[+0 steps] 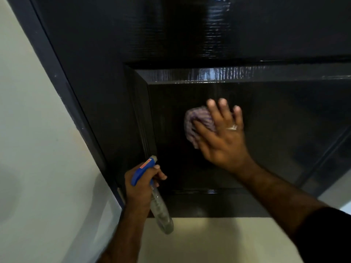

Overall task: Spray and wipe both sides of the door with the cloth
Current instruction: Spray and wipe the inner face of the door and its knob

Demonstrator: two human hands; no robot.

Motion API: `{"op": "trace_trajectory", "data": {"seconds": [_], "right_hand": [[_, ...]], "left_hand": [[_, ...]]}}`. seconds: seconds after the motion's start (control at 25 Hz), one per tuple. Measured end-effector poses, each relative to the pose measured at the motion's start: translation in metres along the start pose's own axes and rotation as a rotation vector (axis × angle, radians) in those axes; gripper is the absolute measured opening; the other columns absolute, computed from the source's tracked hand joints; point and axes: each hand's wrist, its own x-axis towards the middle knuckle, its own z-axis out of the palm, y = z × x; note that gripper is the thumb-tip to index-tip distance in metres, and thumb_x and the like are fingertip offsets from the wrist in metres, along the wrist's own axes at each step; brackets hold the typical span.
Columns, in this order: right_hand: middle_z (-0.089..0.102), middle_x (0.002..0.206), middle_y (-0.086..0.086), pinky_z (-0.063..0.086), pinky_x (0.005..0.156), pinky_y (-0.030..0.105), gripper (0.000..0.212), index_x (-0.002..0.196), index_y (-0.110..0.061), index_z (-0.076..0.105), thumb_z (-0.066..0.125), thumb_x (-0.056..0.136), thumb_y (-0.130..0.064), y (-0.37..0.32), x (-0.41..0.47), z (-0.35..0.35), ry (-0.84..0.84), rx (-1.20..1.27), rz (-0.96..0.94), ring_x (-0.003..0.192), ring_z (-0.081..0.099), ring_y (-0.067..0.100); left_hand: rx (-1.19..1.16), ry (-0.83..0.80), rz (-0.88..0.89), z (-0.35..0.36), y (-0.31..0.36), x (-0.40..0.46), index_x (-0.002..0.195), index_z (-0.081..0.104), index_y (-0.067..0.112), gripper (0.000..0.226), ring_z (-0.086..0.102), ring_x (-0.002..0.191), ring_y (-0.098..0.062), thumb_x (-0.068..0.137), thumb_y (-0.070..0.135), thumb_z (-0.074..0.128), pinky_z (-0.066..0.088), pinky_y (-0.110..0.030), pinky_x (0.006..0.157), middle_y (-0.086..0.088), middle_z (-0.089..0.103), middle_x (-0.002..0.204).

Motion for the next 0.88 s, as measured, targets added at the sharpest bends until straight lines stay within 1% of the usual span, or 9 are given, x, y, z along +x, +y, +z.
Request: {"op": "trace_trajectory", "data": {"seconds": [0.08,0.16,0.24,0.28,0.44,0.56,0.68,0.8,0.88], "right_hand": [[0.025,0.171,0.026,0.007,0.129,0.068,0.06,0.16,-0.021,0.049,0.064,0.104,-0.034,-0.046,0.026,0.023,-0.033,0.09,-0.022,0.162,0.015,0.046],[0.013,0.177,0.019,-0.002,0.132,0.06,0.069,0.168,-0.022,0.034,0.062,0.105,-0.026,-0.069,-0.008,0.038,-0.253,0.092,-0.247,0.166,0.006,0.039],[0.008,0.18,0.014,-0.007,0.134,0.053,0.08,0.17,-0.02,0.028,0.066,0.1,-0.02,-0.051,-0.075,0.032,-0.413,-0.02,-0.49,0.167,0.005,0.033],[0.01,0.18,0.012,-0.005,0.134,0.052,0.083,0.169,-0.022,0.031,0.072,0.096,-0.022,-0.025,-0.102,0.02,-0.414,-0.061,-0.512,0.167,0.009,0.032],[0.033,0.171,0.025,0.019,0.125,0.072,0.076,0.153,-0.023,0.053,0.087,0.086,-0.036,0.075,-0.111,-0.039,-0.186,-0.132,-0.002,0.158,0.031,0.047],[0.032,0.165,0.036,0.016,0.121,0.081,0.061,0.15,-0.017,0.051,0.076,0.096,-0.032,0.053,-0.028,-0.03,0.033,-0.076,0.222,0.154,0.028,0.059],[0.033,0.166,0.033,0.012,0.125,0.075,0.058,0.155,-0.016,0.057,0.068,0.1,-0.033,-0.027,0.07,0.001,0.075,0.062,0.12,0.156,0.026,0.056],[0.03,0.171,0.027,0.012,0.13,0.066,0.064,0.155,-0.016,0.057,0.066,0.093,-0.024,-0.104,0.134,0.021,-0.032,0.166,-0.126,0.162,0.02,0.048],[0.026,0.174,0.022,0.01,0.132,0.062,0.061,0.155,-0.02,0.057,0.062,0.094,-0.026,-0.119,0.146,0.021,-0.107,0.167,-0.228,0.164,0.014,0.045]], "left_hand": [[-0.045,0.031,0.032,0.007,0.013,0.006,0.077,0.078,0.012,0.026,0.072,0.068,-0.028,0.098,0.004,0.062,0.054,-0.032,0.06,-0.015,0.073,0.071],[-0.109,0.053,0.04,0.007,0.025,0.01,0.073,0.081,0.023,0.037,0.071,0.064,-0.023,0.097,0.004,0.061,0.052,-0.032,0.059,-0.009,0.072,0.067],[-0.118,0.05,0.05,0.0,0.028,0.011,0.073,0.08,0.025,0.037,0.071,0.067,-0.025,0.098,0.006,0.061,0.052,-0.034,0.063,-0.009,0.072,0.069],[-0.093,0.035,0.056,-0.003,0.026,0.01,0.074,0.079,0.021,0.033,0.072,0.071,-0.03,0.098,0.007,0.061,0.053,-0.037,0.066,-0.012,0.073,0.071],[-0.006,-0.005,0.034,-0.004,0.014,0.007,0.082,0.075,0.008,0.02,0.073,0.081,-0.042,0.099,0.008,0.063,0.054,-0.039,0.067,-0.015,0.074,0.077],[-0.046,-0.02,0.027,0.004,0.029,0.011,0.08,0.075,0.01,0.021,0.073,0.075,-0.035,0.098,0.013,0.065,0.054,-0.037,0.066,-0.014,0.073,0.075],[-0.111,0.06,0.082,0.002,0.061,0.015,0.085,0.074,0.003,0.018,0.071,0.064,-0.025,0.097,0.009,0.062,0.052,-0.031,0.059,-0.013,0.071,0.069],[-0.203,0.201,0.108,-0.028,0.087,0.018,0.087,0.075,0.008,0.019,0.068,0.056,-0.02,0.095,0.007,0.058,0.048,-0.026,0.053,-0.007,0.069,0.063],[-0.216,0.216,0.113,-0.054,0.099,0.021,0.092,0.077,0.015,0.021,0.069,0.056,-0.018,0.095,0.007,0.057,0.049,-0.023,0.052,-0.005,0.07,0.062]]}}
